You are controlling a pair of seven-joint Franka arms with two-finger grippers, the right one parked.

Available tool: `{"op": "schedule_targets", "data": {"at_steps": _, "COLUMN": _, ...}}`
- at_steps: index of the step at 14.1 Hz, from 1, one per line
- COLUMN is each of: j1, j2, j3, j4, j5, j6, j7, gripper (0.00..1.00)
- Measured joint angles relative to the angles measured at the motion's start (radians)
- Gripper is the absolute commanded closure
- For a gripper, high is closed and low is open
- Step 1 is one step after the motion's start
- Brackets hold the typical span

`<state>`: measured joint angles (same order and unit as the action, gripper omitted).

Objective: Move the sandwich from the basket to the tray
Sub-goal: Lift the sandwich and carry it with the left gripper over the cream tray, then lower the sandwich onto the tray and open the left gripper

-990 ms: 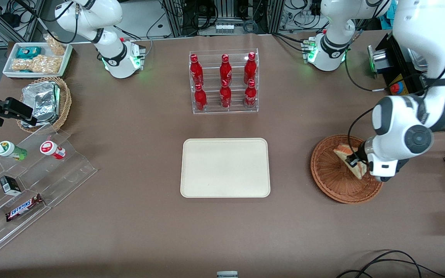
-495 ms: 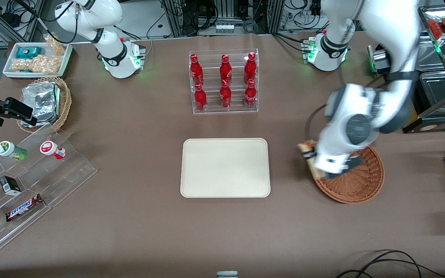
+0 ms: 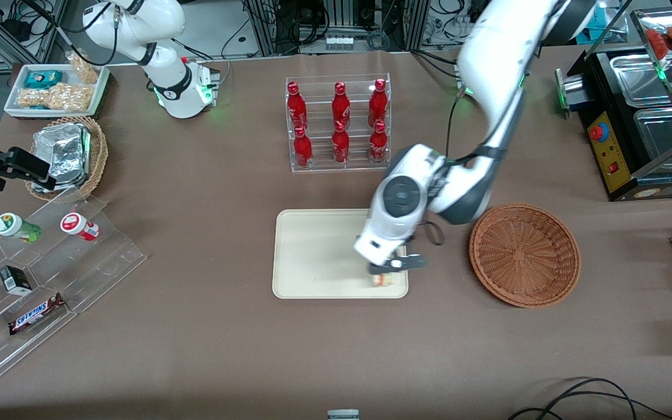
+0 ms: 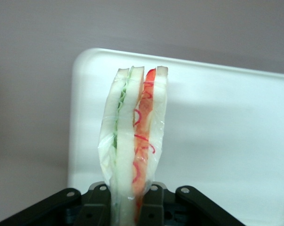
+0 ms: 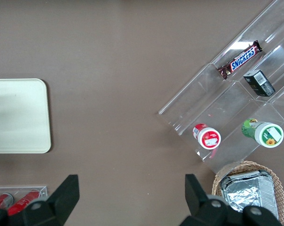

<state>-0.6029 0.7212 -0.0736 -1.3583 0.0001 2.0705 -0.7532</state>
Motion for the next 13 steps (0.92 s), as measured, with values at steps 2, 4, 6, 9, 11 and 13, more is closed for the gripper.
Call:
{"op": "schedule_targets", "data": {"at_steps": 2, "j1": -0.047, "j2": 0.056, "j3": 0.0, "j4": 0.045, "j5": 0.0, "j6": 0.042, "j7": 0.0, "gripper": 0.91}}
{"op": "schedule_targets", "data": {"at_steps": 4, "j1": -0.071, "j2": 0.096, "j3": 0.001, "j4": 0.074, "j5": 0.0, "j6": 0.068, "j7": -0.001, "gripper": 0.9}}
{"op": "schedule_targets", "data": {"at_steps": 6, "j1": -0.085, "j2": 0.125, "j3": 0.0, "j4": 0.09, "j5": 0.0, "j6": 0.072, "j7": -0.018, "gripper": 0.87}}
{"op": "schedule_targets", "data": {"at_steps": 9, "j1": -0.09, "j2": 0.149, "j3": 0.0, "j4": 0.095, "j5": 0.0, "j6": 0.077, "j7": -0.05, "gripper": 0.19}}
{"op": "schedule_targets", "data": {"at_steps": 11, "j1": -0.093, "j2": 0.155, "j3": -0.001, "j4": 0.096, "j5": 0.0, "j6": 0.078, "j7": -0.056, "gripper": 0.0}}
{"op": "schedule_targets", "data": {"at_steps": 13, "j1": -0.096, "j2": 0.153, "j3": -0.001, "j4": 0.107, "j5": 0.0, "j6": 0.078, "j7": -0.059, "gripper": 0.0}}
